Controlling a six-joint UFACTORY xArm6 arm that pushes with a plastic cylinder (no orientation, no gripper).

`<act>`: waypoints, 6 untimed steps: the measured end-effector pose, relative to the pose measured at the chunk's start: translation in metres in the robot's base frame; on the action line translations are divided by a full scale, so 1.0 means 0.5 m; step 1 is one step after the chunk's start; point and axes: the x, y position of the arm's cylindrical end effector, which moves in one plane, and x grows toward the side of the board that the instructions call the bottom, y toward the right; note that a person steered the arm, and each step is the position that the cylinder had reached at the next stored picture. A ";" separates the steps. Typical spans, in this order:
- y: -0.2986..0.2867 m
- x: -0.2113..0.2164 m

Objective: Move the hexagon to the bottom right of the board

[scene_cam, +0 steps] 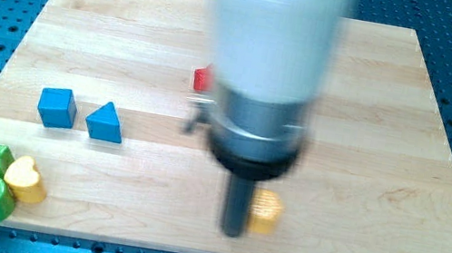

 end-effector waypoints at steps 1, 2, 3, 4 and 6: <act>0.004 0.000; 0.001 0.000; 0.067 -0.004; 0.033 -0.061; 0.181 -0.081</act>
